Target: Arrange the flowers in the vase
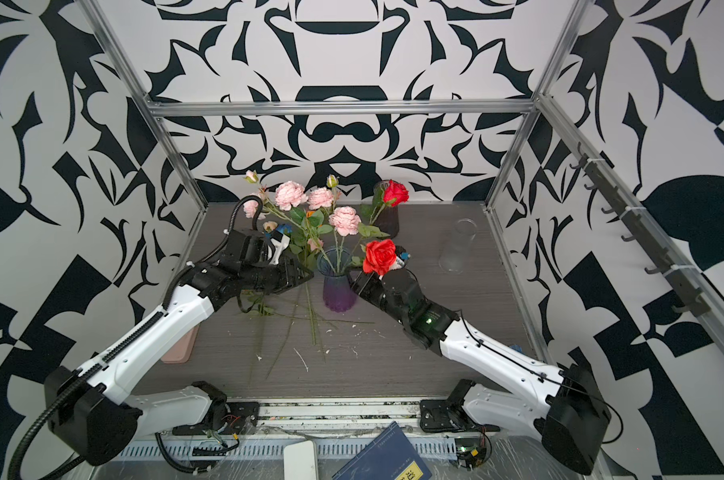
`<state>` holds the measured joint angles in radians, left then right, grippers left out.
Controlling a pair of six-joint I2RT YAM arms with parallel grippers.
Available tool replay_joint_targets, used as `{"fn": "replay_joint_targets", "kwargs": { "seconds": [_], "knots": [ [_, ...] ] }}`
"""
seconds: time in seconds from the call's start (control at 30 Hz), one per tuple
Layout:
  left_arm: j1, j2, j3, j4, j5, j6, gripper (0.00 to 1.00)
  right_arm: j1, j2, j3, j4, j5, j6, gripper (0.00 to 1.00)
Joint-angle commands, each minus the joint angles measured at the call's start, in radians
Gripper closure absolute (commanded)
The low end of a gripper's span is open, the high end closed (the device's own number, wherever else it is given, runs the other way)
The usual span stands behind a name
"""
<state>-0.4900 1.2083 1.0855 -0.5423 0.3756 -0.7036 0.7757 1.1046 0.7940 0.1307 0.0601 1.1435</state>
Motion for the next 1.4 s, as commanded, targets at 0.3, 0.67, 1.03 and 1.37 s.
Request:
{"fn": "replay_joint_targets", "kwargs": {
  "seconds": [0.3,0.67,1.03,1.37],
  "knots": [
    [0.073,-0.127,-0.035,-0.070,0.035,0.039,0.55,-0.140,0.253,0.369,-0.180,-0.192,-0.099,0.50],
    [0.090,-0.150,-0.054,-0.067,0.046,0.039,0.54,-0.142,0.390,0.606,-0.405,-0.345,-0.236,0.34],
    [0.090,-0.145,-0.081,-0.024,0.058,0.021,0.54,-0.143,0.283,0.648,-0.705,-0.233,-0.338,0.25],
    [0.090,-0.156,-0.105,-0.013,0.065,0.014,0.54,-0.147,0.183,0.570,-0.772,-0.217,-0.217,0.23]
  ]
}}
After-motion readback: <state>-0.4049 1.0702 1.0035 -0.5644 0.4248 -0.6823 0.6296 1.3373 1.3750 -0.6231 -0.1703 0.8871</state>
